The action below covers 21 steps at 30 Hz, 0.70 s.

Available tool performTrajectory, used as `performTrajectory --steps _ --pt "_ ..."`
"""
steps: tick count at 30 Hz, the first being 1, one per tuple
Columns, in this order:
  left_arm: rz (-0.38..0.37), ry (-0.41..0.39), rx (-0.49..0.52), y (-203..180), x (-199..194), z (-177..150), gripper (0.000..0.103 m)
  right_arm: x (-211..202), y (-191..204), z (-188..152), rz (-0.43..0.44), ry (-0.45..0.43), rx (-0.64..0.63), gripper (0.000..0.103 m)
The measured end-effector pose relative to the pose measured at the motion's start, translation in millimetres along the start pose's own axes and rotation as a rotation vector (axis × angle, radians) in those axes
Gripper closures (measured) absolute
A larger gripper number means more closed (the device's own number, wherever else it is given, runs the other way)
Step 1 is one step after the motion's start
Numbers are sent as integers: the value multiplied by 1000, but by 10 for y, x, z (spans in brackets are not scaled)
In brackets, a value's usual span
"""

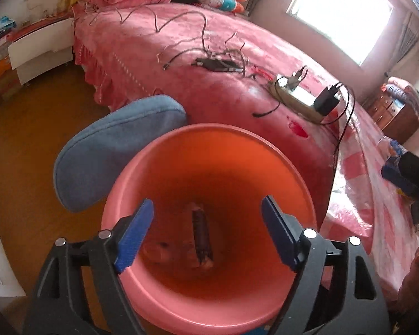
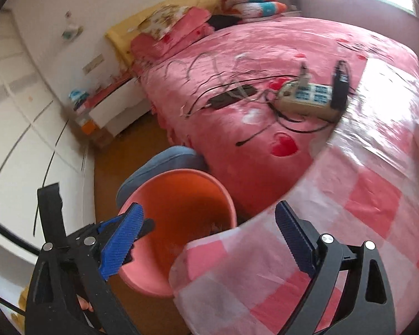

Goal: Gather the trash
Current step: 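Move both open tools back over the table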

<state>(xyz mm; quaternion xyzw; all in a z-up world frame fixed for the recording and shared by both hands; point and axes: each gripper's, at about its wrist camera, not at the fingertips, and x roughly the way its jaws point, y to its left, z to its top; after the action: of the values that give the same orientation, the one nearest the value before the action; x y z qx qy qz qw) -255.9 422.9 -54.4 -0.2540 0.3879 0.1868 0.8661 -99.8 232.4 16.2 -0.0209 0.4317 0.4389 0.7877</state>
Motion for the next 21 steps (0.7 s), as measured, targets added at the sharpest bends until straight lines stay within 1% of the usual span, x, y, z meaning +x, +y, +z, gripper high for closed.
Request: performTrajectory --steps 2,4,7,9,11,13,15,18,21 --pt "-3 -46 3 -11 -62 0 20 -111 -124 -26 1 -32 43 9" --pt "-8 -101 19 -46 -131 -8 18 -210 -222 -53 1 -58 65 9" --pt "-21 -175 36 -131 -244 -10 17 -347 -359 -113 -1 -97 90 9" --pt "-43 -190 28 -174 -272 -3 17 -421 -441 -153 -2 -116 109 9" --pt "-66 -176 19 -226 -285 10 17 -505 -536 -203 6 -139 132 9" --pt "-61 -164 5 -281 -303 26 17 -591 -621 -252 5 -159 147 9" --pt "-51 -152 14 -341 -325 32 17 -679 -688 -287 -1 -182 150 9" --pt "-10 -85 49 -495 -319 73 17 -803 -745 -349 -6 -215 133 9" --pt "-10 -44 79 -611 -318 77 17 -932 -787 -425 -12 -245 116 7"
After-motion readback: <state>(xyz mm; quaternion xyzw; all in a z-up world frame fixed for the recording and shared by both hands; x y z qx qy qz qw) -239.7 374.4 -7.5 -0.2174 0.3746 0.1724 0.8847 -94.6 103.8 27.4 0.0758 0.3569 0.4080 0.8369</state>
